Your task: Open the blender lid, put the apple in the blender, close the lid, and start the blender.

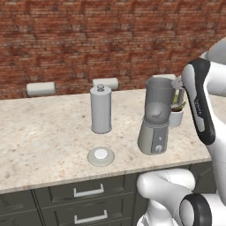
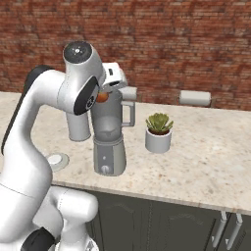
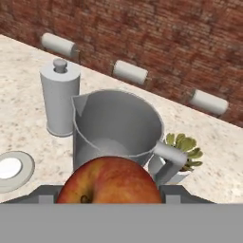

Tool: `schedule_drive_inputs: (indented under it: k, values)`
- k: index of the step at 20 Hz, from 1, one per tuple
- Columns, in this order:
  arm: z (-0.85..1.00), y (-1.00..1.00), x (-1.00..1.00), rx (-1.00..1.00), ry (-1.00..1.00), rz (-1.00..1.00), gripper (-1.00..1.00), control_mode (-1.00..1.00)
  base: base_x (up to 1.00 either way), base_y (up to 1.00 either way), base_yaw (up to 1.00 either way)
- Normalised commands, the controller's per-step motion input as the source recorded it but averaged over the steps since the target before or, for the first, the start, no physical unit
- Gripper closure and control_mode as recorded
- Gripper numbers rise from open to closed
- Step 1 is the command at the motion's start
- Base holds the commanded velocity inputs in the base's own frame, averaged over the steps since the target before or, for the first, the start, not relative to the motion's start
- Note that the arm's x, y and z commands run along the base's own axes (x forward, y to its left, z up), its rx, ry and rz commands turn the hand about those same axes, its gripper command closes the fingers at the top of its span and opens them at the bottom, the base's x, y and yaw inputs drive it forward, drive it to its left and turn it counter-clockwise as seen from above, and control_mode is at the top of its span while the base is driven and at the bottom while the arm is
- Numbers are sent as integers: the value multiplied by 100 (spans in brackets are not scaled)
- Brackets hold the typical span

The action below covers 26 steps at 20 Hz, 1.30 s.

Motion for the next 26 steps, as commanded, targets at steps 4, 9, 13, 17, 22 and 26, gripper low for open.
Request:
schedule_drive_inputs:
  k: [4,9,13,17,22,26]
  values:
    - [47,18,19,0,5,0,100,-100,0,0,0]
    - [-19,21,48,-1,21,0,100,-100,0,0,0]
    - [-49,20,53,-3,23,0,100,-100,0,0,0]
    - [-41,3,48,0,16,0,100,-100,0,0,0]
    - [-35,0,25,0,10,0,100,-100,0,0,0]
    - [-36,0,28,0,12,0,100,-100,0,0,0]
